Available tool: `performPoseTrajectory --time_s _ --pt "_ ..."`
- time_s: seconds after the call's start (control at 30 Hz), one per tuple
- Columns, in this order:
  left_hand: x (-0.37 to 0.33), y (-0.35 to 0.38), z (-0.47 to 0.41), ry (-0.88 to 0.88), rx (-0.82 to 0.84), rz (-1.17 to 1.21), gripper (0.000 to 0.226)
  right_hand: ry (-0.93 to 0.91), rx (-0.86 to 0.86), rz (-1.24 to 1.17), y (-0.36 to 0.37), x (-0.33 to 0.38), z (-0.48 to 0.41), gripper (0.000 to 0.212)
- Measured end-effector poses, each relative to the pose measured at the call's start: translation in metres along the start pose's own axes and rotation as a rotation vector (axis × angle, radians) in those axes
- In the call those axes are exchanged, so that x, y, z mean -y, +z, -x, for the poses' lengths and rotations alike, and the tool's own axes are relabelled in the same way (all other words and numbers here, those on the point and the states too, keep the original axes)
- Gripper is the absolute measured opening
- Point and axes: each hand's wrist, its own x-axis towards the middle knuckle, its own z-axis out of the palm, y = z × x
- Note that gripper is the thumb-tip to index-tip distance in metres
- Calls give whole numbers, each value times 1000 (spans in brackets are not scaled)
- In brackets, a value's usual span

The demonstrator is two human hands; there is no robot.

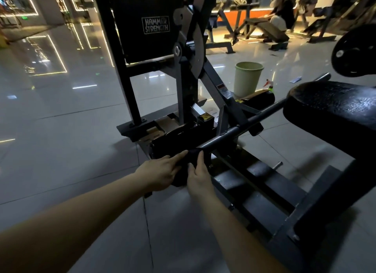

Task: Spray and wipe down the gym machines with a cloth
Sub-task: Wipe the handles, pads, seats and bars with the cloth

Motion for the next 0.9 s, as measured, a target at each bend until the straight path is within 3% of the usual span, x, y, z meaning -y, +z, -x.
performPoseTrajectory --time_s 0.2,0.47,0.9 --pt "-9 4 -56 -21 36 340 49 42 -109 -83 -15 -1 -34 67" --pt "-1 3 -17 72 115 58 70 25 -262 -231 2 -4 -24 76" --pt "-38 7 -106 132 57 175 68 158 -411 -269 -44 14 -91 80"
